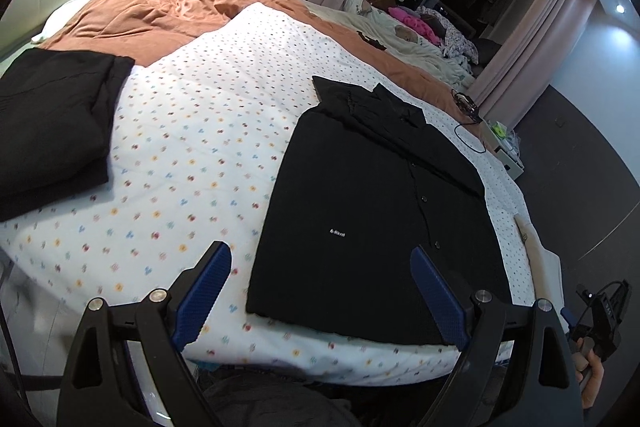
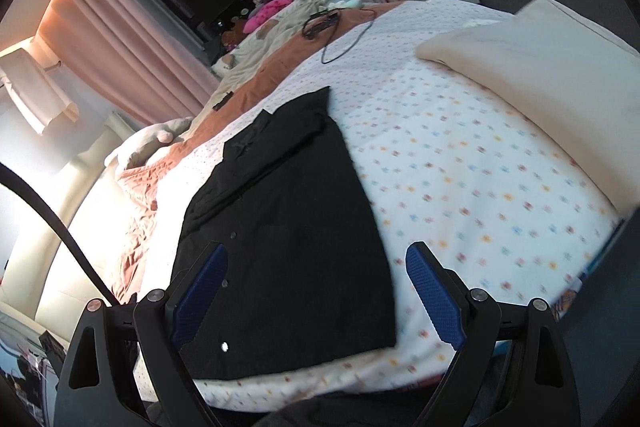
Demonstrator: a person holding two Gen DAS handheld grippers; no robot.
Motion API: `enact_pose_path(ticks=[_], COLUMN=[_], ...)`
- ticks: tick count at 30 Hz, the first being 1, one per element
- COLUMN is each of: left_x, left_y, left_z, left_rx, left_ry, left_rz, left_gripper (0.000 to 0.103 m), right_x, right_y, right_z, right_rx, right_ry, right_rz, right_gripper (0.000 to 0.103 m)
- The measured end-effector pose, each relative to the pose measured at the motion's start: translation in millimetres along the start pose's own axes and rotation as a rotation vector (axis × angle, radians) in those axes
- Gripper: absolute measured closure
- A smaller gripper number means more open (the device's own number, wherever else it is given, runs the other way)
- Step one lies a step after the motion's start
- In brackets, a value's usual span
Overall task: Fold large clothes
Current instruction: 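Smooth the folded shirt with both tools and lift them away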
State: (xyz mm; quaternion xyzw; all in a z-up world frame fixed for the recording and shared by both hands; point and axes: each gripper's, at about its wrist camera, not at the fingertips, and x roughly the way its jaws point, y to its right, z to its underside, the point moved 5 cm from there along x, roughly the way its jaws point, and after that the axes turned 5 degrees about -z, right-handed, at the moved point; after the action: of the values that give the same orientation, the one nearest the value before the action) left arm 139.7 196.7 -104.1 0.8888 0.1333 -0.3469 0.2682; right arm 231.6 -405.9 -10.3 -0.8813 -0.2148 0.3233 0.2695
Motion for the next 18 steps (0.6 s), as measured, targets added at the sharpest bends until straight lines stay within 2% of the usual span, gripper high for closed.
enact_pose_path(ticks=[5,7,11,15,18], left_x=[-13.2,-14.6,-10.3,1.1,13.0], left_y=[-19.4,-27.5,-39.2,-49.5,-53.7], left_z=[25.4,36.7,55.4,68.2,72.0], left_rx=[-0.026,-0.030,-0.045,-0.069,-0.085], left_ry=[0.004,-0.005,-0.032,-0.068,-0.093], left_rz=[0.010,0.013,0.024,0.050,0.063], left_gripper=[0.011,0.019,0.021,0.030,0.031], right_x=[-26.5,-36.9,-53.6,-52.6,-42.7], right_y=[16.7,22.1,30.8,31.9,31.4], right_z=[13.8,21.5,35.1,54.3,62.4], right_rx=[0.000,-0.016,-0.048,-0.063,-0.052], right_ry=[-0.027,-0.048,-0.086,-0.134,-0.160], right_rz=[0.028,0.041,0.075,0.065,0.030], right_gripper=[0.013,0.013,0.013,0.013,0.013])
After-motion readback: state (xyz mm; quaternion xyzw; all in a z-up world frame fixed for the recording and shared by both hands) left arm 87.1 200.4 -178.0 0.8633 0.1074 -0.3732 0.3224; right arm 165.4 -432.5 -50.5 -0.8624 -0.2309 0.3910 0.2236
